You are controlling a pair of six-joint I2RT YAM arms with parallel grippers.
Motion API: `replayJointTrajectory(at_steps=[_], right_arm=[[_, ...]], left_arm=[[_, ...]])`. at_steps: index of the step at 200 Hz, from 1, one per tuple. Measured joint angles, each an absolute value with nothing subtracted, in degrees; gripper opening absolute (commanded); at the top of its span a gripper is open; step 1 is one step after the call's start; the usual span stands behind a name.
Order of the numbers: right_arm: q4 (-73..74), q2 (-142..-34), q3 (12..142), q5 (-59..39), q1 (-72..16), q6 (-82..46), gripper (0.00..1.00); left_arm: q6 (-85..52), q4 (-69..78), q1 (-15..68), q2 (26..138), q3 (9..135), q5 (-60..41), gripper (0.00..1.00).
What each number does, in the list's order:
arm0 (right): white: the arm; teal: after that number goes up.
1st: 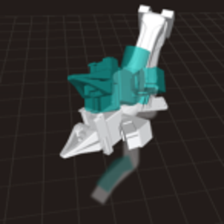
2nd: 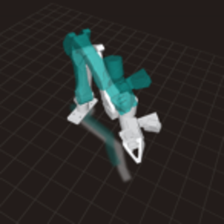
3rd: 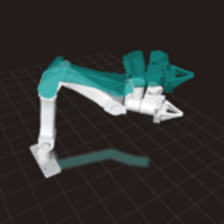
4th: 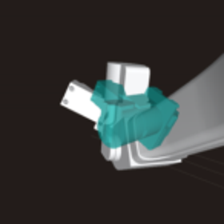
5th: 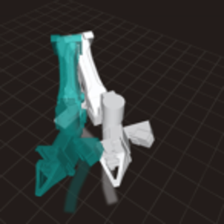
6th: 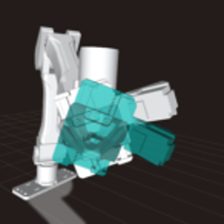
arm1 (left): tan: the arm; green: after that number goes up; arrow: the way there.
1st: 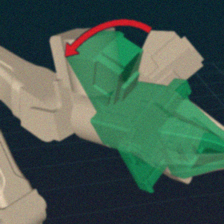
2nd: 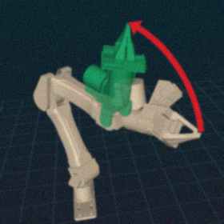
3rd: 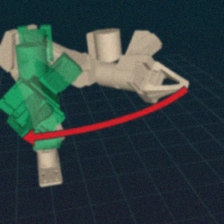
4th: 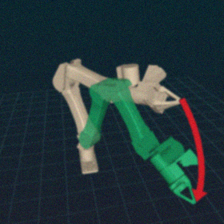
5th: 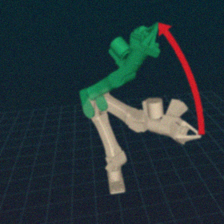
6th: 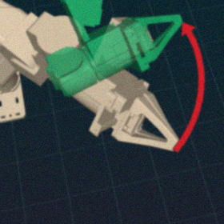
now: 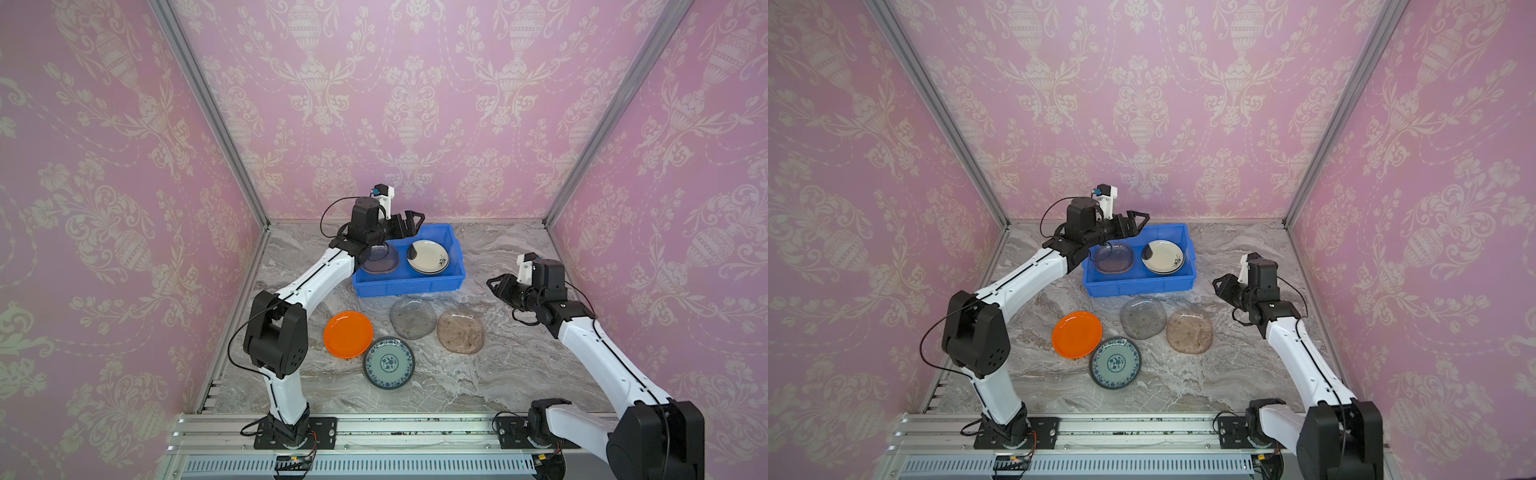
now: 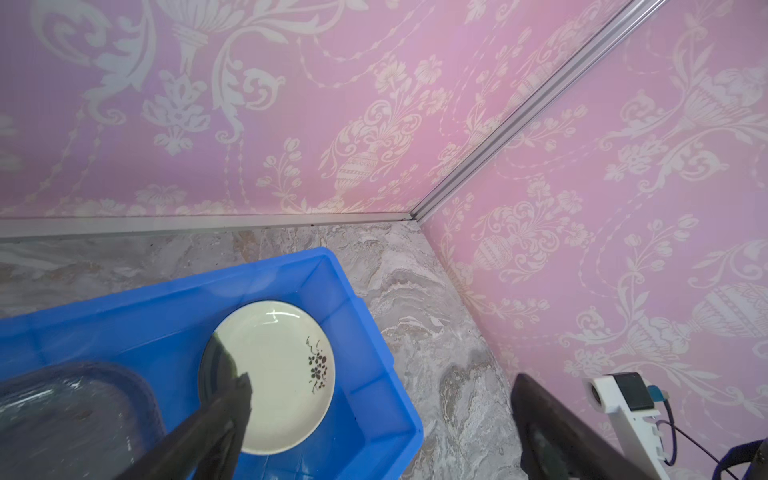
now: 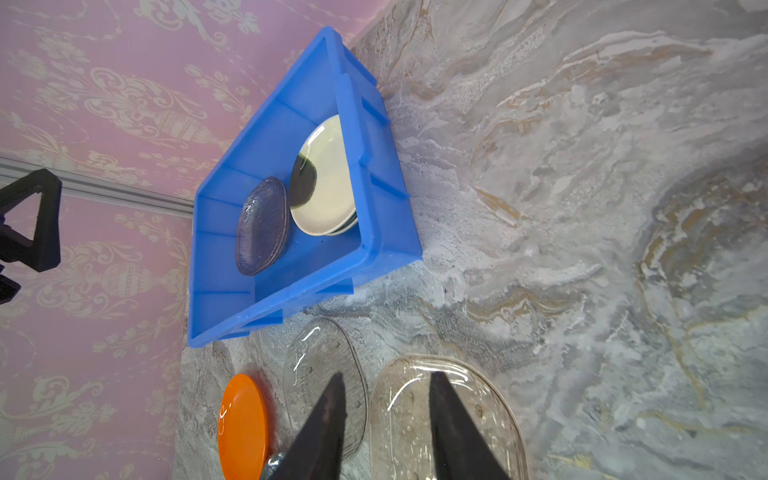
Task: Place the plates into the plastic bin on the countertop
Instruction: 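Open the left gripper and raise it out of the bin, then reach the left gripper to the orange plate while the right reaches the brown plate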
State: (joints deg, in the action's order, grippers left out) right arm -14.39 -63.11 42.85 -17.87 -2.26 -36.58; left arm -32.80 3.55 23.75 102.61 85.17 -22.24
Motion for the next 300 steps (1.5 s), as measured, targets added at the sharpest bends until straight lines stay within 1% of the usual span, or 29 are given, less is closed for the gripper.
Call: replayJointTrajectory(at_steps=[22, 56, 84, 104, 143, 170, 201, 254, 300], right_arm=[[-16.78, -57.60, 39.27, -17.23, -2.26, -36.14, 0.36], [-20.97, -50.43, 36.10, -16.60, -2.26, -35.03, 0.36], [-23.11, -48.18, 33.21, -16.71, -2.26, -34.50, 0.34], [-23.75, -48.34, 30.85, -17.23, -2.26, -34.79, 0.31], [-26.09, -50.43, 28.73, -17.23, -2.26, -36.03, 0.23], [-26.70, -51.42, 28.21, -16.86, -2.26, -36.23, 0.22], [-24.73, -54.43, 26.28, -17.19, -2.26, -36.97, 0.22], [-18.87, -60.60, 25.26, -18.74, -2.26, -38.44, 0.27], [-13.56, -65.43, 25.21, -19.94, -2.76, -39.24, 0.27]], left_arm=[[-30.74, -0.51, 23.51, 96.99, 78.61, -22.02, 0.99], [-28.32, -4.32, 23.51, 82.98, 68.77, -19.55, 0.99], [-27.27, -3.86, 23.51, 74.17, 62.04, -18.72, 0.99], [-27.24, -3.36, 23.51, 70.26, 55.66, -19.44, 0.99], [-27.99, -4.08, 24.34, 68.71, 48.47, -22.37, 0.98], [-28.45, -5.10, 25.78, 67.09, 46.61, -22.63, 0.97], [-29.58, -4.60, 26.20, 66.43, 45.12, -22.63, 0.94], [-32.16, -1.19, 26.65, 68.82, 43.29, -22.65, 0.92], [-33.19, 0.23, 26.87, 70.30, 42.94, -22.68, 0.92]])
